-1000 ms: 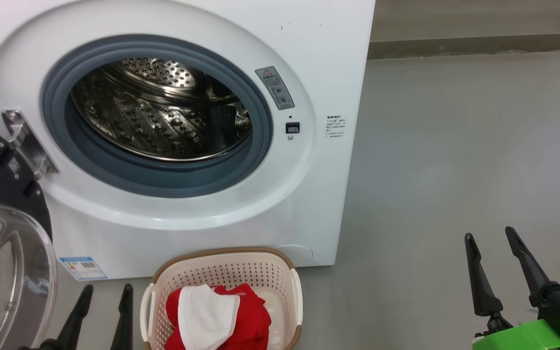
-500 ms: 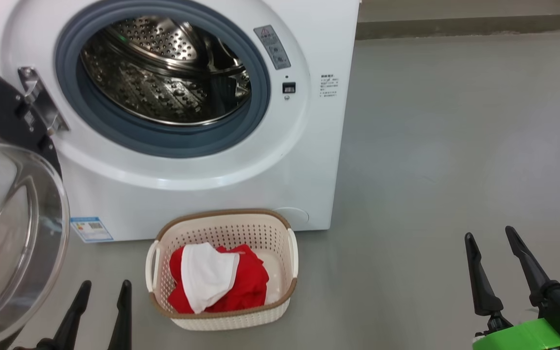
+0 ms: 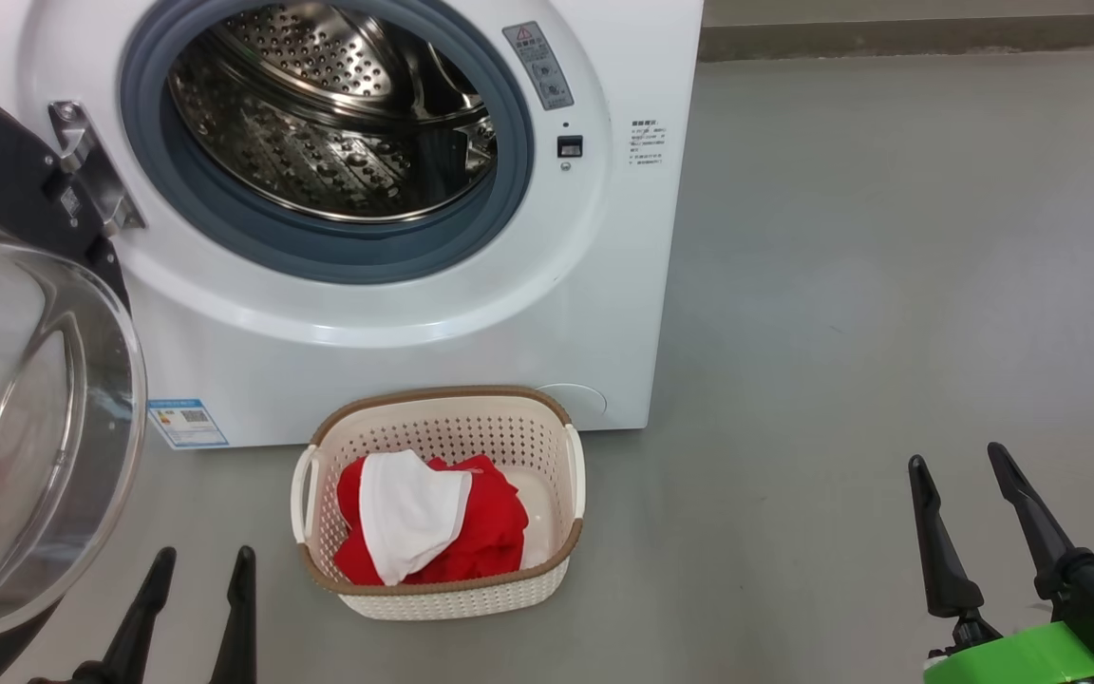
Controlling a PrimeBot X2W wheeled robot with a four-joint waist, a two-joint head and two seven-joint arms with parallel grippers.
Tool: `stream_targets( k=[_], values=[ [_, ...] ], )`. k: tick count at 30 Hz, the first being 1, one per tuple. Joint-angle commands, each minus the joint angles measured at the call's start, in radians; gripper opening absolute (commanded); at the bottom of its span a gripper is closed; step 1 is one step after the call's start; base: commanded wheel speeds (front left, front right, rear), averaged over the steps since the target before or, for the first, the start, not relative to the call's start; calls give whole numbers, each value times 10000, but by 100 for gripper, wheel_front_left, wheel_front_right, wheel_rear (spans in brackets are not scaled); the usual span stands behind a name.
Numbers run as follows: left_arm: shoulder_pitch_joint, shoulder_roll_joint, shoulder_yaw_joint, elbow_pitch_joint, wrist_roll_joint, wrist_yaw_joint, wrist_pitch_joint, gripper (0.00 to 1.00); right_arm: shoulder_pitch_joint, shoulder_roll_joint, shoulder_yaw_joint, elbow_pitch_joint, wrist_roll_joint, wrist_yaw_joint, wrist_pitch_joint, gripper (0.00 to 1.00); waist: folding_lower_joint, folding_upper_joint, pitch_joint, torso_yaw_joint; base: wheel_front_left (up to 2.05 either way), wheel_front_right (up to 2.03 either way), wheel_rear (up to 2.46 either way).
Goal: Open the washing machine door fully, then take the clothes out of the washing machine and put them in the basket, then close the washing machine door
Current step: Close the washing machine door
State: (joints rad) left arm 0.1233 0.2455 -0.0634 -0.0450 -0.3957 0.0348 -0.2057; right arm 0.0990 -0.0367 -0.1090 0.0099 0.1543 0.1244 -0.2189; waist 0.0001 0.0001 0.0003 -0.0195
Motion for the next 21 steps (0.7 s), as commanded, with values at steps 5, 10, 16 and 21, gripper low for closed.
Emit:
stream_targets(
  k=[5, 10, 16, 21],
  values=[
    [-478, 223, 360, -224, 84, 140, -163, 100, -358, -135, 259, -179, -11, 63, -84, 100, -1, -1, 6, 96, 0, 0, 0],
    [-511, 211, 385, -328, 113, 293, -140, 100, -432, -135, 310, -217, -15, 63, -106, 100, -1, -1, 16, 360, 0, 0, 0],
    [-544, 199, 431, -601, 119, 489, -26, 100, -495, -135, 490, -247, -32, 63, -96, 100, -1, -1, 36, 789, 0, 0, 0],
    [-584, 200, 458, -808, 132, 655, 92, 100, -562, -135, 508, -272, -106, 63, -51, 100, -1, -1, 53, 1368, 0, 0, 0]
  ],
)
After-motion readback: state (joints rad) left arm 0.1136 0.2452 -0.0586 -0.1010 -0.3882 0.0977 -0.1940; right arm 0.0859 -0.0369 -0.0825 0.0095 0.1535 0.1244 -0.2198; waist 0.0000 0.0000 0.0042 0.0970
